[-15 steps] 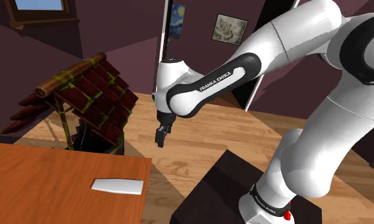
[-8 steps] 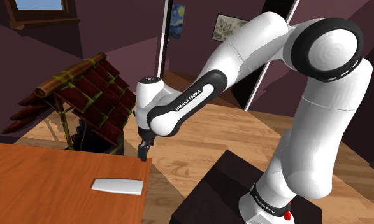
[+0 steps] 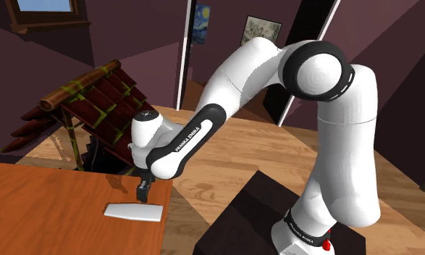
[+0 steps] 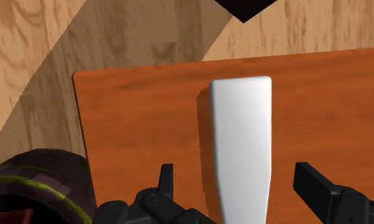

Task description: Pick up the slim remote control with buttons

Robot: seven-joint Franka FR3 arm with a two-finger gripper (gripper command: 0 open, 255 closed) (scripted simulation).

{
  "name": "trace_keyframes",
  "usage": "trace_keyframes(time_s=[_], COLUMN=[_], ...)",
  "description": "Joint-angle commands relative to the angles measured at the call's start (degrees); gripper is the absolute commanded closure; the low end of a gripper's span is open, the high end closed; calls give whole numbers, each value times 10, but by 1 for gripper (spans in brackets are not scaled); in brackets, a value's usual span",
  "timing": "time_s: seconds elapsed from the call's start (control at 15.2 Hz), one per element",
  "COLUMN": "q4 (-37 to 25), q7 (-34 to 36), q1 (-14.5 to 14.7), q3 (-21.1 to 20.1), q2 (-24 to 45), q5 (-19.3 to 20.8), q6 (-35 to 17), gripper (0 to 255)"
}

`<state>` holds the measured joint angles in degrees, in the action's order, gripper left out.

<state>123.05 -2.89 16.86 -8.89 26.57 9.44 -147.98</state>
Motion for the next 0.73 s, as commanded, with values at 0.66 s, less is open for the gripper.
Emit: trace_keyframes(time_s=[0.66], q4=[-119], q7=[11], q1=[46], q3=[11], q2=[161], q5=[33], q6=[-47], gripper=[0])
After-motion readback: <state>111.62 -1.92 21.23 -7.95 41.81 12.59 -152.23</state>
